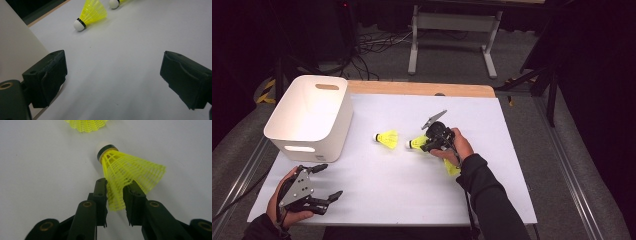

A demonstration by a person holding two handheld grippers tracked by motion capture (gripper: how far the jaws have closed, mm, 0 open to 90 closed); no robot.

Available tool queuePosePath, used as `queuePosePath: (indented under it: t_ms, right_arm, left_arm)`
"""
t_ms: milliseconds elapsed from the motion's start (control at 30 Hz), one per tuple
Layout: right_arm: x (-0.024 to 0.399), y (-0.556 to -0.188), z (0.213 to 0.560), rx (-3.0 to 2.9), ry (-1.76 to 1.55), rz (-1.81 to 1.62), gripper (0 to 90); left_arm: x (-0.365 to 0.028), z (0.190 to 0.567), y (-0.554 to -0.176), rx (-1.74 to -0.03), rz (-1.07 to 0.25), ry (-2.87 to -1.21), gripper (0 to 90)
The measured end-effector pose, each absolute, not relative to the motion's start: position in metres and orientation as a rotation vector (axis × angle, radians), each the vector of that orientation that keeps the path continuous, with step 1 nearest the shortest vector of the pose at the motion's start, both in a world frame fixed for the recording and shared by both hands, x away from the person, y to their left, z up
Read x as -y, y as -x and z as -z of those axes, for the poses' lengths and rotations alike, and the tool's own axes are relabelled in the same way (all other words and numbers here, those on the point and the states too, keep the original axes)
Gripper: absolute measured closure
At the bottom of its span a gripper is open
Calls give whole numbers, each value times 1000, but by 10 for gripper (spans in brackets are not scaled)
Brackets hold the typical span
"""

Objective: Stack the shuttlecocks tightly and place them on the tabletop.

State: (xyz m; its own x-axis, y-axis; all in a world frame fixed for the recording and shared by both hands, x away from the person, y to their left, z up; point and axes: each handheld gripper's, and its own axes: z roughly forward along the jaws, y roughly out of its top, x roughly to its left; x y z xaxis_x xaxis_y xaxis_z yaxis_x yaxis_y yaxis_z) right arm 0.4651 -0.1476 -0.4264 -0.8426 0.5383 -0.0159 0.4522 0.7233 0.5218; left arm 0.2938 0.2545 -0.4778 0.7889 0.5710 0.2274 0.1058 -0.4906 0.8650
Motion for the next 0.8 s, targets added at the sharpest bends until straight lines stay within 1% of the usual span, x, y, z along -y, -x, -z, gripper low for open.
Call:
queuePosePath:
  t_ms: [67,167,233,400,800]
  right_arm:
    - [147,-465,426,-2764,-791,-757,751]
    - [144,-464,427,-2775,-772,-733,798]
    - [139,-461,426,-2781,-735,-725,869]
    - [135,-458,424,-2785,-693,-716,892]
    - [131,-453,416,-2735,-667,-770,897]
  left_arm:
    - [-254,478,-294,-502,-623,-2035,80]
    - [-254,478,-295,-499,-625,-2039,80]
    - [-254,478,-295,-497,-623,-2043,79]
    - [-254,478,-294,-498,-622,-2043,80]
    - [-254,478,-294,-500,-623,-2037,80]
